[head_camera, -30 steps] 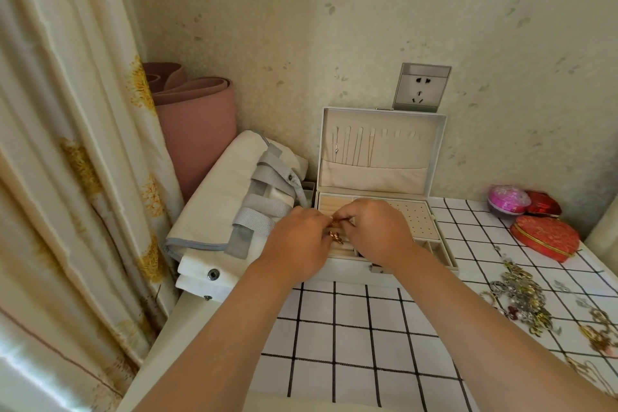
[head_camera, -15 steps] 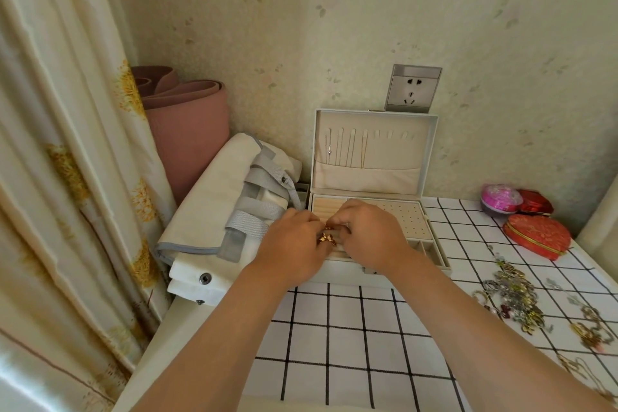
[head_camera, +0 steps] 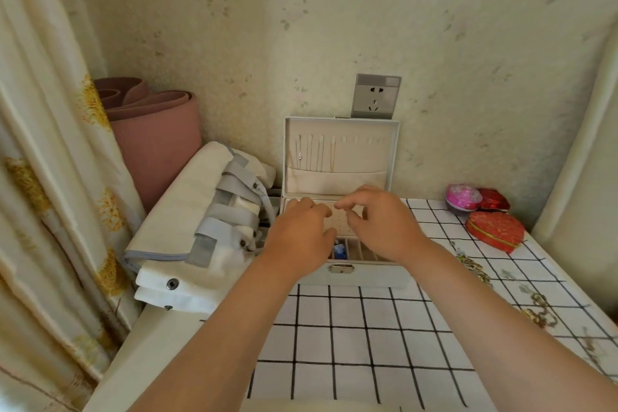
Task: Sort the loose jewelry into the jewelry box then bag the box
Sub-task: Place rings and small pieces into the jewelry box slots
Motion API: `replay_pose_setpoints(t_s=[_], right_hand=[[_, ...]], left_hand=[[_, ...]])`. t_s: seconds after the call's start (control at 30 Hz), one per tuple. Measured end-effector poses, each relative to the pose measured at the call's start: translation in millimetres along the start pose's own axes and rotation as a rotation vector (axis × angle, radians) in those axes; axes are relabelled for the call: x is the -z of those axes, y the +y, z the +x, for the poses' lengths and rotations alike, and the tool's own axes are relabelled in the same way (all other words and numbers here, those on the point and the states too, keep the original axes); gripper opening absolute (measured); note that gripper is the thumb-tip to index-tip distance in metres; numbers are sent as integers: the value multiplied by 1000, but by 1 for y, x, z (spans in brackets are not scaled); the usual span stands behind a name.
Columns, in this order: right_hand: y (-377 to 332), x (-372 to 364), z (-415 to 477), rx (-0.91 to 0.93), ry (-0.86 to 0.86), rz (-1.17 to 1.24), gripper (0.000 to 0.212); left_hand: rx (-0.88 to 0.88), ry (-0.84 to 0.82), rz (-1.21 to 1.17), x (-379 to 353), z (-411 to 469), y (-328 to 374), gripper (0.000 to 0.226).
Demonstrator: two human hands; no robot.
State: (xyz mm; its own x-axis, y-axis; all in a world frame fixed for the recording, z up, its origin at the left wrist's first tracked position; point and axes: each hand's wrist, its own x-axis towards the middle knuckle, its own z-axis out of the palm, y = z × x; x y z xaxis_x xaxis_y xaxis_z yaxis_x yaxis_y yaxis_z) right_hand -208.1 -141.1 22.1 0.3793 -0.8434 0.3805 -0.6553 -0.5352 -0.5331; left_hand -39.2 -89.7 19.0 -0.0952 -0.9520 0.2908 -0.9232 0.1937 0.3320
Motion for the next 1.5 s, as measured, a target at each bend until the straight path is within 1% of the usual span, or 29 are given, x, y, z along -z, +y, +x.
replay_pose_setpoints(t_s=[0.17,0.27,0.4,0.5,0.57,0.7,0.83,0.93,1.07,1.2,1.3,1.4,1.5], right_hand=[[41,46,-33,-126,-31,-58,26],[70,72,-60,-215,-99,-125,25],[100,98,-86,-313,-224,-174,25],[115,107,-95,-345,-285,-187,23],[122,109,-100,-345,-305,-201,20],[134,110,-107,-349,-275,-190,21],[139,104,-107,-294,-294,-271,25],[136,100,-101,-253,-299,-309,27],[134,91,-95,-251,-378,-396,28],[132,89,-91,-261,-407,-450,24],[130,90,-90,-285,-391,-432,23],[130,90,-89,-317,-361,-382,19],[131,92,-89,-333,-334,-325,11]], left_hand=[[-119,-67,-121,-13,6,54,32],[-209,-118,-103,-30,7,89,28],[-330,-146,-16,-51,11,123,30],[-409,-160,104,-66,14,139,30],[-426,-174,194,-77,16,145,29],[-442,-206,362,-95,21,152,27],[-411,-244,446,-110,19,155,27],[-388,-243,431,-114,20,157,25],[-360,-216,364,-115,22,155,22],[-369,-252,281,-114,22,152,6],[-385,-255,230,-110,25,152,3],[-410,-182,197,-104,30,150,3],[-370,-128,84,-96,35,146,7]])
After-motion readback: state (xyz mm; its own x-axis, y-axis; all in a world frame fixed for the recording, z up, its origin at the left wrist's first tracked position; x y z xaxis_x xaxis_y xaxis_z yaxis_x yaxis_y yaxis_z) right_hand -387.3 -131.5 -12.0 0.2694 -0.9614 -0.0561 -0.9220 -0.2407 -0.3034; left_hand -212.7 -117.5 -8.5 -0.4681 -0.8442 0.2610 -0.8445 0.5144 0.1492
